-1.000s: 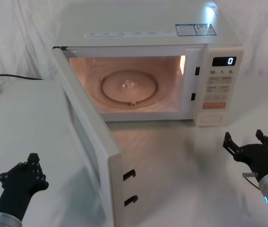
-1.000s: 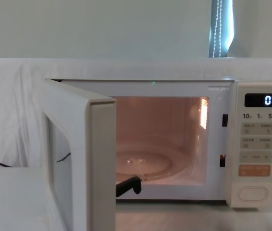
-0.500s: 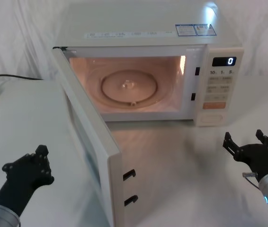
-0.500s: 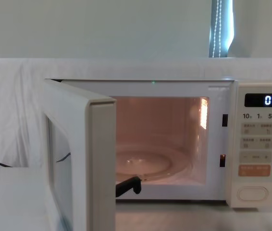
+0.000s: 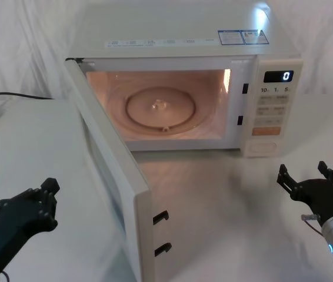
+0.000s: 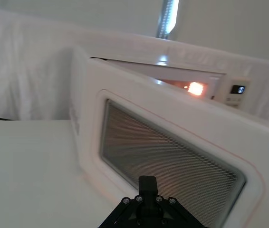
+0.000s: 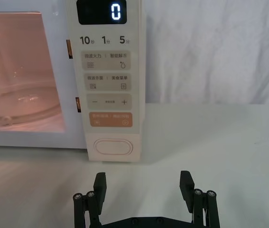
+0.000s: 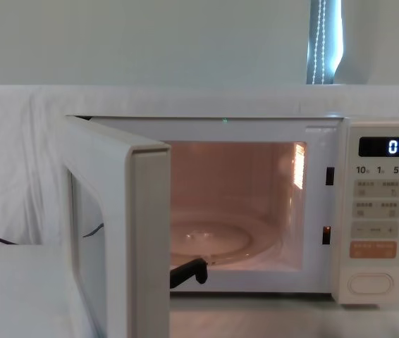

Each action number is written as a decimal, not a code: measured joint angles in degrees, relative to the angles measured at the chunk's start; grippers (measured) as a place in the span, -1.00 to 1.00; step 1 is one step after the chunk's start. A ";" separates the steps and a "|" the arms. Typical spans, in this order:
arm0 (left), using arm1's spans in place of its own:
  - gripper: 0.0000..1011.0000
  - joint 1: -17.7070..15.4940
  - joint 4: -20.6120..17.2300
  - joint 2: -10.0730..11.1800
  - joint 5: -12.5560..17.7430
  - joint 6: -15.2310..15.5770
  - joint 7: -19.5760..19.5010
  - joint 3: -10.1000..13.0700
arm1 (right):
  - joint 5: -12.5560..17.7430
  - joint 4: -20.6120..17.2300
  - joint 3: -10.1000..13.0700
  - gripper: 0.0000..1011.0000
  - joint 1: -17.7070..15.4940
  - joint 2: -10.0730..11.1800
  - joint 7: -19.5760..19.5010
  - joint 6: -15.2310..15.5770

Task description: Press the button to open the microwave door with one hand; close the microwave door with the other hand.

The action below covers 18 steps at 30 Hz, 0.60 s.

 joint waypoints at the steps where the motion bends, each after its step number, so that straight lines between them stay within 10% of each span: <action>1: -1.00 0.17 -0.11 0.63 -1.39 0.40 -1.06 -0.54 | 0.00 0.00 0.00 0.98 0.00 0.00 0.00 0.00; 18: -1.00 -2.61 1.26 8.65 -9.45 3.20 -9.94 -1.59 | 0.00 0.00 0.00 0.98 0.00 0.00 0.00 0.00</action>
